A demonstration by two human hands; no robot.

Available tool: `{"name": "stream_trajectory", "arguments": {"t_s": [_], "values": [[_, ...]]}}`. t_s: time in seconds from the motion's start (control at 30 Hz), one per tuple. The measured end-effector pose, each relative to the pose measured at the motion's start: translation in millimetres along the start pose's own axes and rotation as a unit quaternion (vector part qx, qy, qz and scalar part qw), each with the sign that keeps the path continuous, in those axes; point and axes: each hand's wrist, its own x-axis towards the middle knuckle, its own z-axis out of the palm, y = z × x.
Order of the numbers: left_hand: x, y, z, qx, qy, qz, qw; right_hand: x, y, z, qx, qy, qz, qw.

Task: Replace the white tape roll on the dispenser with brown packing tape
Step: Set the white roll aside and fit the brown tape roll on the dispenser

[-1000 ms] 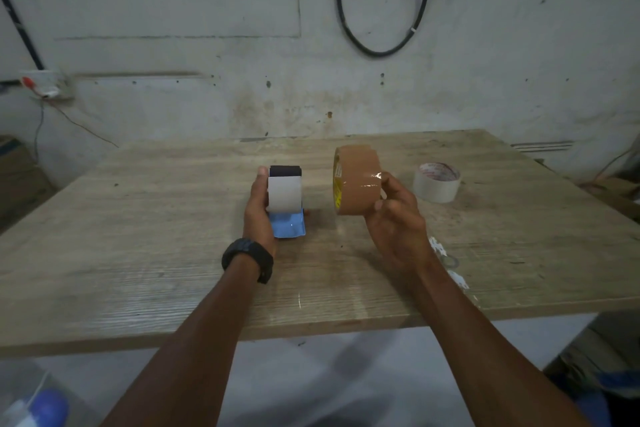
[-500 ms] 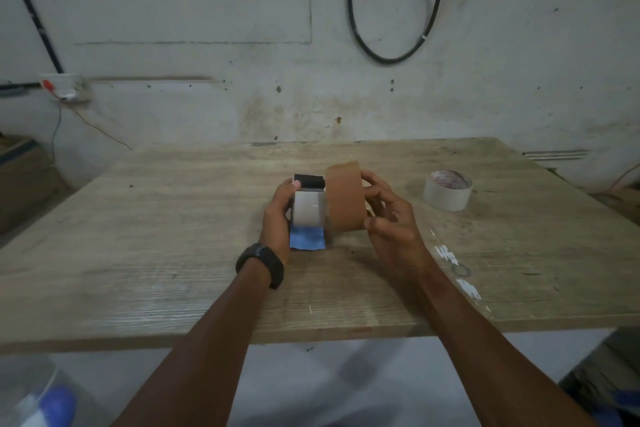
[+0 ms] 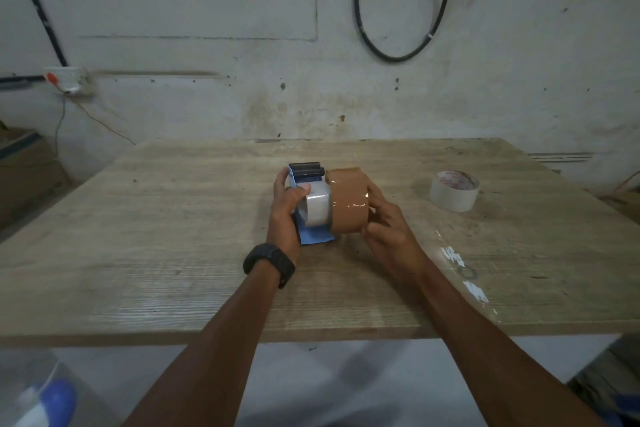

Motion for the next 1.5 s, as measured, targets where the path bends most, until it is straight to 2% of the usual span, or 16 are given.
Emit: {"name": "stream_trajectory", "arguments": {"t_s": [0.1, 0.27, 0.43, 0.5, 0.57, 0.63, 0.83, 1.07, 1.17, 1.23, 1.33, 1.5], "values": [[0, -1, 0, 0.014, -0.017, 0.011, 1.0, -2, 0, 1, -0.022, 0.016, 0.008, 1.0], [0, 0, -1, 0.018, -0.041, 0.033, 0.998, -6, -6, 4, 0.075, 0.015, 0.071, 0.995], [1, 3, -2, 0.002, -0.04, 0.026, 0.999, -3, -10, 8, 0.106, 0.008, 0.067, 0.992], [2, 3, -1, 0.008, -0.021, 0.021, 1.0, -4, -11, 7, 0.07, 0.022, 0.052, 0.996], [3, 3, -1, 0.013, -0.005, 0.017, 1.0, -7, -12, 5, -0.03, 0.037, 0.016, 0.999], [3, 3, 0, 0.018, -0.003, 0.022, 1.0, -9, -10, 3, -0.081, 0.019, -0.014, 0.996], [6, 2, -2, 0.007, 0.011, 0.031, 0.999, -6, -8, 5, -0.016, 0.037, 0.047, 0.998], [7, -1, -3, 0.017, -0.001, 0.037, 0.999, -9, -13, 14, -0.028, 0.032, 0.084, 0.996], [7, 0, -5, 0.026, -0.013, 0.033, 0.999, -10, -15, 15, -0.068, 0.034, 0.093, 0.993], [7, -1, -6, 0.03, -0.02, 0.024, 0.999, -11, -15, 16, -0.069, 0.043, 0.101, 0.992], [8, -3, -6, 0.044, 0.012, 0.01, 0.999, -11, -14, 20, -0.032, 0.047, 0.115, 0.992], [5, -5, -4, 0.068, 0.023, -0.049, 0.996, -4, -13, 26, 0.026, 0.057, 0.11, 0.992]]}}
